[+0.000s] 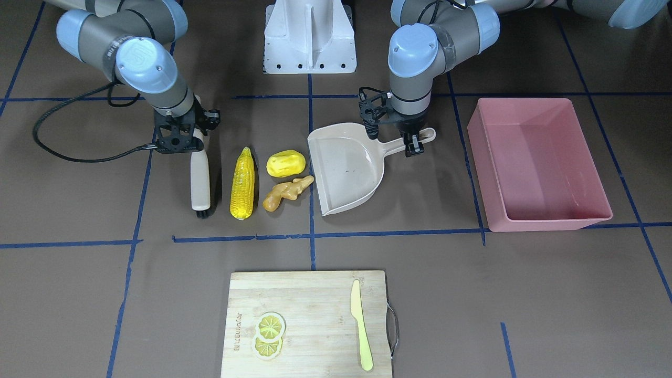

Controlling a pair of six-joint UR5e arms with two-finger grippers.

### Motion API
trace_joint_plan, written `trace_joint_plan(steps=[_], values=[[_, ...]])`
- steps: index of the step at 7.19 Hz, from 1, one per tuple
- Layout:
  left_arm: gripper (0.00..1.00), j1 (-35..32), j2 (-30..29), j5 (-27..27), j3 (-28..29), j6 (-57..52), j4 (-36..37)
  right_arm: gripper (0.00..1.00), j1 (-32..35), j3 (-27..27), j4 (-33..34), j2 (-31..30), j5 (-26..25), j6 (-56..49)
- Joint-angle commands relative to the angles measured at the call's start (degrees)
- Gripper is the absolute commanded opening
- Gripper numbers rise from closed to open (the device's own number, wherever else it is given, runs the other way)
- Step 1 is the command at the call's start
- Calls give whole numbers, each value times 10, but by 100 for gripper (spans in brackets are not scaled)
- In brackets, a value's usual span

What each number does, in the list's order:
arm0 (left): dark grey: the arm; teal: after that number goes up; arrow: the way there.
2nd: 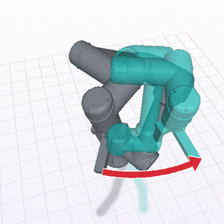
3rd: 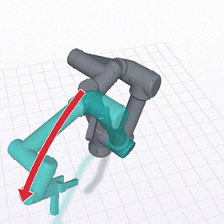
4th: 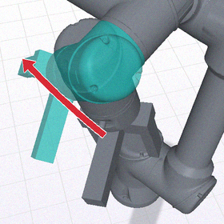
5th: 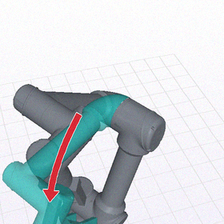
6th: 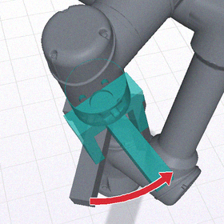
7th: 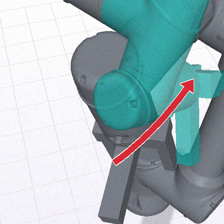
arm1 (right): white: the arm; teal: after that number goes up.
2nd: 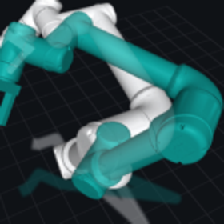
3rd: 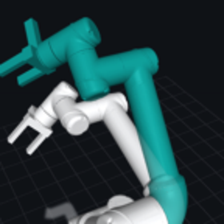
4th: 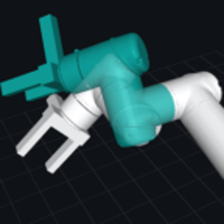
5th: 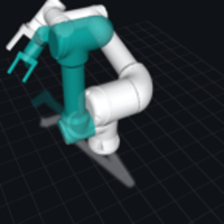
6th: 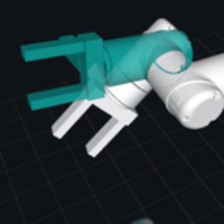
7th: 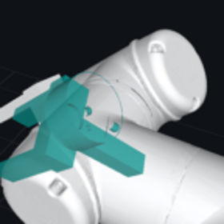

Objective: Sweep and dump trash into bin
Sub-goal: 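Sweep the ginger, potato and corn into the dustpan with the right-held brush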

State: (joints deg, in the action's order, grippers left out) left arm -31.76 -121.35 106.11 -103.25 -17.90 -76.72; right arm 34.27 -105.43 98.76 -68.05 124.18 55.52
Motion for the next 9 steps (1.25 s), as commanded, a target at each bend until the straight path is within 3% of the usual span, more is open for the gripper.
trace_joint_plan(steps=[1, 3, 5, 7, 9], values=[[0, 11, 1, -13, 2, 1, 1, 0, -17, 51, -1, 63, -3, 28], [0, 15, -1, -13, 2, 2, 11, 0, -30, 100, -5, 128, -6, 46], [0, 22, -12, -30, 15, 21, 17, 0, -50, 101, -5, 163, -6, 57], [0, 23, -63, -42, 79, 34, 16, 0, -67, 101, -5, 187, -7, 84], [0, 22, -59, -41, 80, 34, 12, 0, -75, 102, -5, 203, -7, 86]])
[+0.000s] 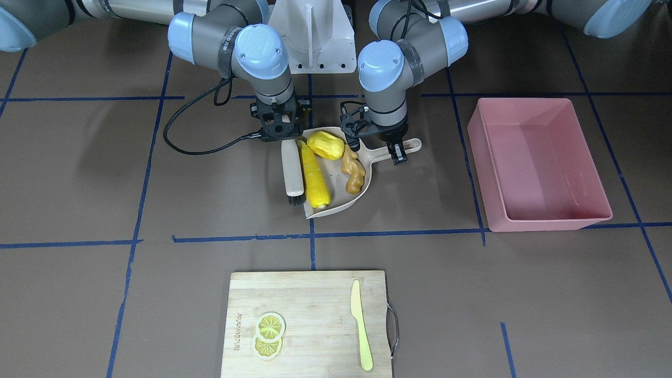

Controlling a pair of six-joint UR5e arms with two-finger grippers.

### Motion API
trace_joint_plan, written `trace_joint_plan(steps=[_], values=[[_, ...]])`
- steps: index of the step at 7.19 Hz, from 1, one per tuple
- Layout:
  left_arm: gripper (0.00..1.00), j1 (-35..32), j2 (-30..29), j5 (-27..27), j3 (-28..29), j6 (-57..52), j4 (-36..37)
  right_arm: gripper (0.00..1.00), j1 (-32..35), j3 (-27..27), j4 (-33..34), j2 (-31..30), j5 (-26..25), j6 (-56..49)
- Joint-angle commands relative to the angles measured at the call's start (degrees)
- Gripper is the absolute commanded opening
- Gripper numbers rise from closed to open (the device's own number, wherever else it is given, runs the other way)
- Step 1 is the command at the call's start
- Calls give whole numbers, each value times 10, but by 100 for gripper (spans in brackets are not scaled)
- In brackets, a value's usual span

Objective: Sweep and dump trash into bin
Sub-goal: 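Sweep the ginger, potato and corn into the dustpan with the right-held brush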

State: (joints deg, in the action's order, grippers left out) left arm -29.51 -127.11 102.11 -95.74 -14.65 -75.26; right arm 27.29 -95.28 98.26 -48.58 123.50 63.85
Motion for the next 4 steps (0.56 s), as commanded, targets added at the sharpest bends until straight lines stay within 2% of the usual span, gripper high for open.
trace_joint_plan(steps=[1, 2, 4], values=[[0, 0, 1, -1, 5, 1, -5, 0, -4, 0, 0, 8, 0, 3], [0, 0, 0, 1, 2, 1, -11, 0, -3, -6, 0, 6, -1, 2], [0, -4, 17, 9, -1, 17, -86, 0, 35, -46, 6, 0, 9, -1]])
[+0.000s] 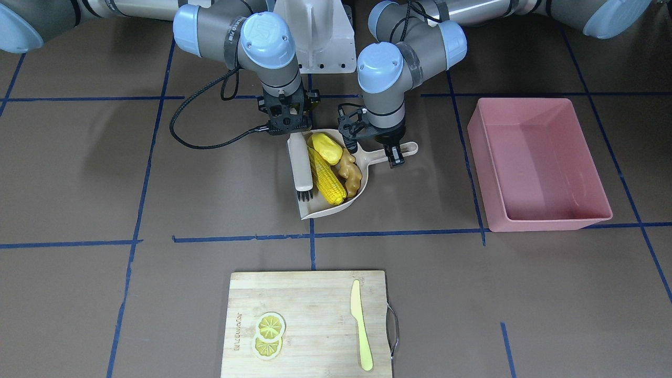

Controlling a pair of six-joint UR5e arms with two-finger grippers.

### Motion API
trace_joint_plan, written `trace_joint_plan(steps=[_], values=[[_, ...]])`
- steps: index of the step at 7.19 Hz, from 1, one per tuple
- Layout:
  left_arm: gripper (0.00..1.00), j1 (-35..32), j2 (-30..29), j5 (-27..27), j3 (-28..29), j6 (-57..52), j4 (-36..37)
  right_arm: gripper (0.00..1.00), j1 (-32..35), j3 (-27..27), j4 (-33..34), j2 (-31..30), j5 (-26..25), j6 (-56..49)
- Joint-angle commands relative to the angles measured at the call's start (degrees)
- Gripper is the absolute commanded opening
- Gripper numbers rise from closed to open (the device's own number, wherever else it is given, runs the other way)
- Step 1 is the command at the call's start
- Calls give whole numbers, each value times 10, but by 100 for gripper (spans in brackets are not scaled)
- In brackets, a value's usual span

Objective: Sweep and dump trash into bin
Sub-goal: 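Sweep the ginger, potato and corn into the dustpan with the right-held brush, then lift the dustpan toward the pink bin with the left gripper while the right withdraws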

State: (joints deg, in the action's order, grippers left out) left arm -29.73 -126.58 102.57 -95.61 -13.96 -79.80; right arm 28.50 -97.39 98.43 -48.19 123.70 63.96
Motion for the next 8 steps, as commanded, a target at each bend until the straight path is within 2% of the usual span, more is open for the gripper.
trace_joint_plan(steps=[1, 3, 5, 8], values=[[0, -5, 19, 50, -3, 15, -73, 0, 49, -48, 4, -15, 23, -3], [0, -11, 20, 82, -5, 29, -96, 0, 103, -105, 5, -60, 67, -9], [0, -38, 23, 139, -20, 32, -117, 0, 156, -141, 6, -95, 97, -13], [0, -123, 69, 205, -118, 35, -119, 0, 210, -180, 7, -162, 99, -61]])
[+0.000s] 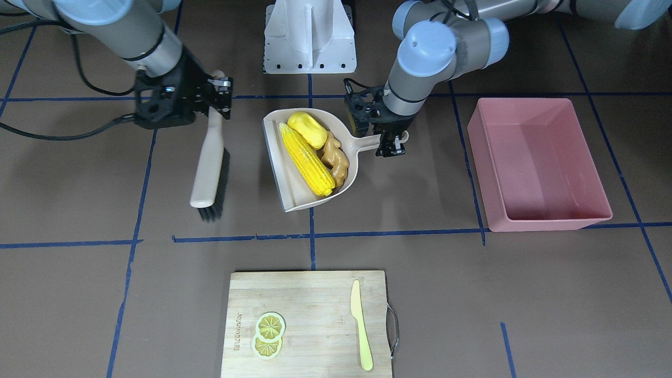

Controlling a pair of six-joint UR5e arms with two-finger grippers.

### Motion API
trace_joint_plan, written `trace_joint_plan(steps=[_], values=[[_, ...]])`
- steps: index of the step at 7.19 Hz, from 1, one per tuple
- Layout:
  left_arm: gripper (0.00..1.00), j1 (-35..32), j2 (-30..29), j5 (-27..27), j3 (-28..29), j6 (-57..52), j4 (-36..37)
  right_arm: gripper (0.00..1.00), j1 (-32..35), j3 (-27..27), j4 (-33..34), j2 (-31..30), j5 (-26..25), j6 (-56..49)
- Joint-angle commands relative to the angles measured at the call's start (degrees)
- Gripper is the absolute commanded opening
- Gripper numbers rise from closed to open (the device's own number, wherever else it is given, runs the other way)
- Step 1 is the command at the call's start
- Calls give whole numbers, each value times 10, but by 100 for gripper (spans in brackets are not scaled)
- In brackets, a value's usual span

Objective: Sweep and dump trash into bin
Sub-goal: 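Lift the dustpan toward the pink bin with the left gripper while the right withdraws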

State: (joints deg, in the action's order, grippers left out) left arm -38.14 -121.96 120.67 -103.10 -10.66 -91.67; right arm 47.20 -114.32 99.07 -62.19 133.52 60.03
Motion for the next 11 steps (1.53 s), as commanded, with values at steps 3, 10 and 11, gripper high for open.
trace_joint_plan(steps=[3, 10, 11], values=[[0, -190, 165, 160, -160, 0, 3, 0, 74, -27, 1, -80, 2, -72], [0, -461, 457, 217, -200, -222, 2, 0, 148, -65, -2, -270, 2, -277], [1, -464, 471, 201, -201, -221, 3, 0, 148, -61, -1, -276, 2, -277]])
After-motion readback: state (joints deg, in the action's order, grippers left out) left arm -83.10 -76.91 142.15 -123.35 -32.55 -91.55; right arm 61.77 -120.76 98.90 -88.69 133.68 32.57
